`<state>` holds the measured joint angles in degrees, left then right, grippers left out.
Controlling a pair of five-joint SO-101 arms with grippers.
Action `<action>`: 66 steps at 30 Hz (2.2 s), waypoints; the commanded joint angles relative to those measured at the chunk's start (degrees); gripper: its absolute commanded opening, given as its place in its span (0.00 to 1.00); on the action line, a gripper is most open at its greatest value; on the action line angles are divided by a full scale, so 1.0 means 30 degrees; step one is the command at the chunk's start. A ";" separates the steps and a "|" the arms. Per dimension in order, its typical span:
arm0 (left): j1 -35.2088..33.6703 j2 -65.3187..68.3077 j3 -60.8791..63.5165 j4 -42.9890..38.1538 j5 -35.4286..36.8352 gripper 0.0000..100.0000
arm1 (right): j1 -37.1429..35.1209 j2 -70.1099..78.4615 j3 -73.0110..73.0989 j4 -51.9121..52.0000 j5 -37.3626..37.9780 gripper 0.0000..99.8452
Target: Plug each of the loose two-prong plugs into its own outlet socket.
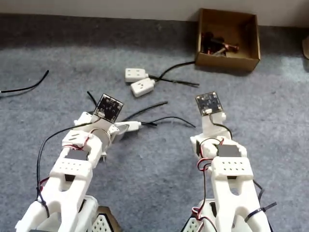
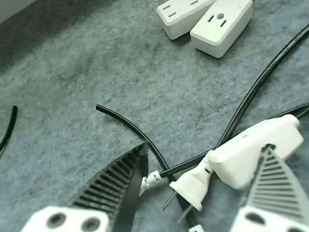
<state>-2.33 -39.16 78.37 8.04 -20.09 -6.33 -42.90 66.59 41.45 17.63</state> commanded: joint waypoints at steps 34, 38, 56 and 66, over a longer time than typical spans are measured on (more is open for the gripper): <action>0.0308 0.8513 -0.9861 0.2256 0.0088 0.32 | 0.0190 -0.0484 -0.0073 -0.0337 0.0850 0.11; 0.0894 0.7253 -0.9861 0.3663 0.0029 0.33 | 0.0190 -0.0484 -0.0073 -0.0337 0.0908 0.11; 0.0718 1.0828 -1.0564 0.3663 -0.1788 0.32 | 0.0190 -0.0484 -0.0073 -0.0337 0.0938 0.11; 0.0571 1.2234 -1.1736 0.3663 -0.1758 0.21 | 0.0190 -0.0484 -0.0073 -0.0337 0.0967 0.11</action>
<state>-0.13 -1.98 45.93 18.95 -24.92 -6.33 -42.90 66.59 41.45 19.74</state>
